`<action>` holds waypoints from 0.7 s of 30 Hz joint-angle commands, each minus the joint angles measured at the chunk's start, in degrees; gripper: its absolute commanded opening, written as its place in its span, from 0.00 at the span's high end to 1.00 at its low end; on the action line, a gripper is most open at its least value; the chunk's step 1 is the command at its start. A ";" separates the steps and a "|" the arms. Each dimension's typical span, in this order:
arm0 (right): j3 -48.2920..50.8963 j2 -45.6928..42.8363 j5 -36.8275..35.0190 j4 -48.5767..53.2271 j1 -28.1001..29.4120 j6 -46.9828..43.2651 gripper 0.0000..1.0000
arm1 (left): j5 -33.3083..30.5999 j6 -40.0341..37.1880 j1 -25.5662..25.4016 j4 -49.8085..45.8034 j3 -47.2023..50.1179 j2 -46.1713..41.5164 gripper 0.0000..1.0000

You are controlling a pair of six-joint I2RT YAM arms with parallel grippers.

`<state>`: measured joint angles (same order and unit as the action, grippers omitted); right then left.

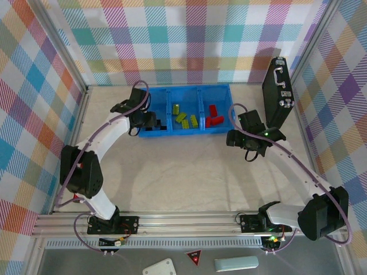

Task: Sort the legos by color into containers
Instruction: Reset both arms

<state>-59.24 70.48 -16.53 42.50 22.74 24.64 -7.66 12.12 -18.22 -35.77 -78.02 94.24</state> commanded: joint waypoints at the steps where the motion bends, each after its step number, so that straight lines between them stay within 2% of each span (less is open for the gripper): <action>1: 2.24 1.06 -5.17 -3.13 -0.46 -1.83 0.03 | -3.84 -0.71 0.55 2.17 5.00 -6.35 0.41; 3: 3.53 1.50 -6.89 -4.57 -0.70 -2.73 0.01 | -5.30 -1.00 0.66 3.20 8.33 -9.45 0.35; 7: 6.51 2.49 -7.82 -9.17 -1.96 -5.27 0.01 | -8.55 -1.01 1.63 5.82 15.91 -14.90 0.15; 11: 8.56 4.51 -13.93 -12.37 -2.96 -4.28 0.01 | -7.54 -0.02 3.67 9.85 23.56 -18.82 0.00; 16: 10.73 8.35 -21.81 -17.27 -3.65 -5.30 0.01 | -8.56 1.13 6.29 14.82 31.55 -21.10 0.00; 19: 12.37 10.25 -26.51 -21.61 -4.50 -6.10 0.01 | -12.49 2.18 7.13 17.59 35.32 -22.04 0.00; 21: 14.19 10.73 -26.98 -26.19 -5.14 -8.17 0.01 | -15.11 2.57 7.66 19.27 37.27 -22.37 0.00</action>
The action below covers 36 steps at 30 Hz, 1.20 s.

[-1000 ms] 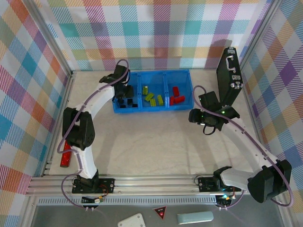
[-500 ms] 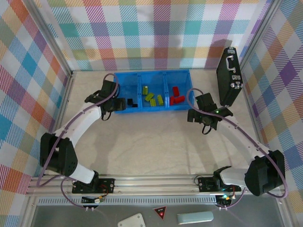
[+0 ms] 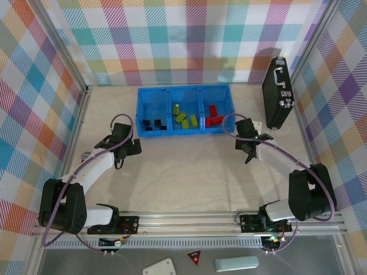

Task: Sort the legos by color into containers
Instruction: Reset both arms

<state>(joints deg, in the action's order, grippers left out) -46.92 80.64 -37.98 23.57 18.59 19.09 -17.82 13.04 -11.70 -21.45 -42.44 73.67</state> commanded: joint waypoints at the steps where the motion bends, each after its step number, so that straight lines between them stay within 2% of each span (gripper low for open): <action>1: 3.24 0.49 -4.72 -10.76 -1.37 -4.50 0.01 | -5.82 1.38 1.31 6.03 2.57 -1.98 0.00; 4: 9.04 -0.82 -1.58 -24.00 -2.09 -9.89 0.01 | -9.60 -0.47 1.51 10.70 4.60 -2.62 0.00; 7: 15.06 -2.76 0.29 -36.61 -3.66 -12.21 0.01 | -11.09 -2.81 1.77 19.91 8.91 -3.64 0.00; 9: 19.25 -4.00 3.81 -45.43 -5.58 -12.12 0.01 | -9.36 -4.98 2.42 28.25 12.76 -4.05 0.00; 14: 24.08 -4.41 12.03 -58.28 -9.42 -15.22 0.01 | -7.85 -8.72 3.06 50.67 19.52 0.42 0.00; 18: 24.32 -1.59 15.42 -64.87 -11.08 -18.13 0.01 | -2.04 -11.67 3.35 56.41 18.27 5.18 0.00; 22: 25.38 3.46 20.20 -72.37 -13.18 -17.23 0.01 | 1.12 -14.29 3.94 61.80 17.93 8.63 0.00; 24: 23.84 3.59 21.80 -69.07 -13.23 -17.50 0.01 | 5.64 -14.56 5.37 65.22 18.72 10.92 0.00; 28: 24.72 3.93 24.38 -71.25 -13.74 -18.09 0.01 | 9.35 -14.60 6.65 73.11 20.20 16.49 0.00; 32: 27.29 7.55 30.00 -78.98 -14.19 -20.22 0.01 | 13.14 -15.47 7.44 70.00 18.62 16.75 0.00; 36: 24.76 7.49 30.81 -74.26 -15.03 -19.05 0.01 | 13.17 -15.41 7.48 69.57 18.27 16.84 0.00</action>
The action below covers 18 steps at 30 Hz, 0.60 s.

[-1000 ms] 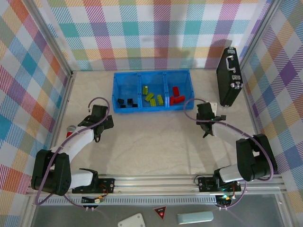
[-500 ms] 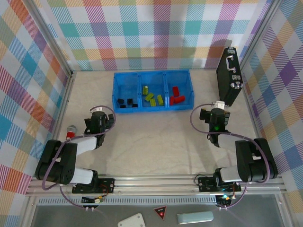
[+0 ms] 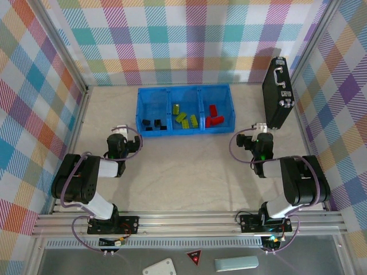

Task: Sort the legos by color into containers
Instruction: Reset both arms

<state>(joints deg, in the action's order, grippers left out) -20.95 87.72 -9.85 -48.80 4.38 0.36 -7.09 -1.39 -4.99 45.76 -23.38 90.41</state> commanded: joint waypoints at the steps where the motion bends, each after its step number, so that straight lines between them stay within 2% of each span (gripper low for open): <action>1: -1.29 0.03 2.92 -0.98 -1.10 -0.03 0.01 | 2.50 -1.01 0.78 2.55 -0.71 0.16 0.00; 18: -1.46 0.17 2.98 -1.01 -1.30 0.06 0.01 | 2.46 -0.99 0.78 2.66 -0.58 0.03 0.00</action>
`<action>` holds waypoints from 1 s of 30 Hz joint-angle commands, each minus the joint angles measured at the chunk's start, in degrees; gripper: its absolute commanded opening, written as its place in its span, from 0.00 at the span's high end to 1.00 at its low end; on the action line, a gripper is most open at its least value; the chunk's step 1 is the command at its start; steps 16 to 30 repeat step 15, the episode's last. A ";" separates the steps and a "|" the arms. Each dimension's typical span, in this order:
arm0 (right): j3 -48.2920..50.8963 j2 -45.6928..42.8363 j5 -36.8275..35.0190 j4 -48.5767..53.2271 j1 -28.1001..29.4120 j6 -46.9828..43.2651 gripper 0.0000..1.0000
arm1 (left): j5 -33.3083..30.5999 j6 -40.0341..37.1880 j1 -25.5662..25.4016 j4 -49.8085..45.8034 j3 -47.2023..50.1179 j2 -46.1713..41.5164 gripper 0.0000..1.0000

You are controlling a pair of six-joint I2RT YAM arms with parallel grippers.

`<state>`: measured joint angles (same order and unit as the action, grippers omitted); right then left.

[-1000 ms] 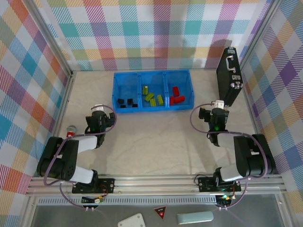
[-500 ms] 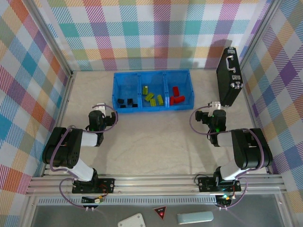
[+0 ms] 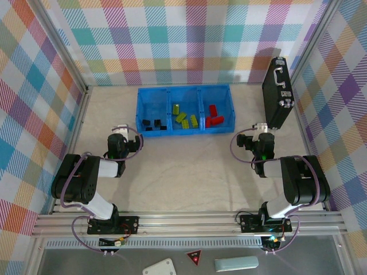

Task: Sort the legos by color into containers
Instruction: Reset both arms

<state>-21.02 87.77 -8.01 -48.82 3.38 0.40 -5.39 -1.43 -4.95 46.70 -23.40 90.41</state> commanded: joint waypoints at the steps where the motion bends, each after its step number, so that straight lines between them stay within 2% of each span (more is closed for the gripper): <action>1: -1.40 0.12 1.14 -0.98 -0.39 0.00 0.01 | 0.76 -0.97 0.73 1.73 -0.51 0.02 0.00; 9: -1.32 0.12 1.15 -1.16 -0.31 -0.22 0.01 | 0.76 -0.95 0.72 1.73 -0.53 0.03 0.00; 13: -1.79 0.21 4.49 -0.12 -0.74 -0.65 0.01 | 0.76 -0.94 0.72 1.73 -0.58 0.04 0.00; 30: -1.40 0.04 4.05 -0.68 -0.74 -0.58 0.01 | 0.76 -0.94 0.73 1.73 -0.51 0.03 0.00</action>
